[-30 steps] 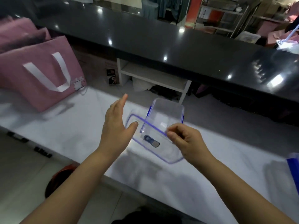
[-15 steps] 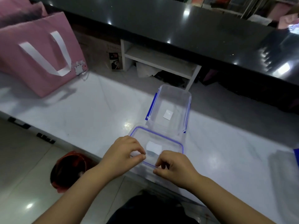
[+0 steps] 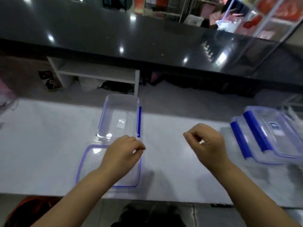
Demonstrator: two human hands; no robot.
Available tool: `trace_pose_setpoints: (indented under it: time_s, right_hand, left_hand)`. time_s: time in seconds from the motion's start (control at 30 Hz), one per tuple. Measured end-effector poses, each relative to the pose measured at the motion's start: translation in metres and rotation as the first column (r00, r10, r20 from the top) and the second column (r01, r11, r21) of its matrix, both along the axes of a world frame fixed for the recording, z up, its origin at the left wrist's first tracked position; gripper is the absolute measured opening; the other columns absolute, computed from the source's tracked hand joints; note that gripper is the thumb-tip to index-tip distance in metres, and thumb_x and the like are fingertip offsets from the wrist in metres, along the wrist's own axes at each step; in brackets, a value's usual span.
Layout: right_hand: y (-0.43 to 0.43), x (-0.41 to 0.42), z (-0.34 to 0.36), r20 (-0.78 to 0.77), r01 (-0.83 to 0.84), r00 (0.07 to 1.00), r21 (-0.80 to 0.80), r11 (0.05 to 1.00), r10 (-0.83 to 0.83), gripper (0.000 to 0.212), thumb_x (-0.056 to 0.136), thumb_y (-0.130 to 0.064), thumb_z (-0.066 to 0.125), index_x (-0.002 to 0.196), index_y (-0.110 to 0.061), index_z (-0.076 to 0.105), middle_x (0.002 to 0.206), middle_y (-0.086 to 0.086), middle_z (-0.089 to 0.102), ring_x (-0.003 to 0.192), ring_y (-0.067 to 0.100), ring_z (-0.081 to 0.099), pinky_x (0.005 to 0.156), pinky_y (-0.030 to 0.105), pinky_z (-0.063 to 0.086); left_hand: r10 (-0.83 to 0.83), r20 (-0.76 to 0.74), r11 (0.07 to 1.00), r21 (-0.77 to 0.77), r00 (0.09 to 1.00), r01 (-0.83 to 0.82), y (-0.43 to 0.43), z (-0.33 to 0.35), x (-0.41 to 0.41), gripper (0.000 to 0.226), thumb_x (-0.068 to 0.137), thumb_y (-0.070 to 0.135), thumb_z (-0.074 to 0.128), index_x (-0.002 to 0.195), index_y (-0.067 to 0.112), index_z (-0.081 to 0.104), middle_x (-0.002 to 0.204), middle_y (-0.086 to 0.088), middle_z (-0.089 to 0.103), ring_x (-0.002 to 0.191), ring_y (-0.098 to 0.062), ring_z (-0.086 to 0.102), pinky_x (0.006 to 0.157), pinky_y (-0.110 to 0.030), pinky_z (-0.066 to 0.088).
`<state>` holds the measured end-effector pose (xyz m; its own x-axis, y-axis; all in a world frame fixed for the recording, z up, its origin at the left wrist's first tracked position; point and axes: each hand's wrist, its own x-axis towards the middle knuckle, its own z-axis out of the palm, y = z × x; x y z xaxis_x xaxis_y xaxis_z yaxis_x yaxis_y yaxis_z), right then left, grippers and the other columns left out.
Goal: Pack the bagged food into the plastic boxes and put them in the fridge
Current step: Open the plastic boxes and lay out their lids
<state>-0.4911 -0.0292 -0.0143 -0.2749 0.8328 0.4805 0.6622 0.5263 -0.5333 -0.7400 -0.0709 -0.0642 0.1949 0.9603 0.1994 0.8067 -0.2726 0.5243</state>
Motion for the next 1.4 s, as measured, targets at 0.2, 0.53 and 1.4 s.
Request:
trace_pose_setpoints:
  time_s: [0.2, 0.53, 1.4]
  right_hand:
    - [0.022, 0.155, 0.021, 0.161, 0.577, 0.784, 0.164, 0.8, -0.599, 0.019, 0.082, -0.016, 0.056, 0.067, -0.007, 0.063, 0.07, 0.009, 0.062, 0.068, 0.031, 0.054, 0.065, 0.029, 0.032]
    - [0.004, 0.298, 0.022, 0.351, 0.781, 0.615, -0.4, 0.48, -0.707, 0.04, 0.09, -0.036, 0.054, 0.117, -0.007, 0.052, 0.114, 0.014, 0.06, 0.103, 0.033, 0.055, 0.076, 0.033, 0.036]
    - [0.017, 0.16, -0.006, -0.485, 0.068, 0.569, -0.777, 0.626, -0.664, 0.02, 0.095, -0.033, 0.05, 0.089, -0.014, 0.051, 0.082, 0.003, 0.059, 0.069, 0.013, 0.056, 0.059, 0.025, 0.044]
  left_hand:
    - [-0.188, 0.036, 0.98, 0.072, 0.982, 0.185, 0.038, 0.03, 0.097, 0.012, 0.081, 0.026, 0.057, 0.082, 0.026, 0.069, 0.075, 0.013, 0.065, 0.073, -0.009, 0.058, 0.061, -0.026, 0.048]
    - [-0.398, 0.099, 0.916, -0.002, 0.912, 0.401, 0.047, 0.047, 0.232, 0.012, 0.088, 0.025, 0.057, 0.09, 0.032, 0.068, 0.083, 0.02, 0.063, 0.084, -0.001, 0.053, 0.066, -0.011, 0.036]
    - [0.548, 0.728, 0.824, -0.554, 0.412, -0.117, 0.053, 0.044, 0.241, 0.027, 0.098, 0.032, 0.041, 0.097, 0.011, 0.057, 0.093, -0.009, 0.066, 0.077, -0.018, 0.06, 0.07, -0.032, 0.051]
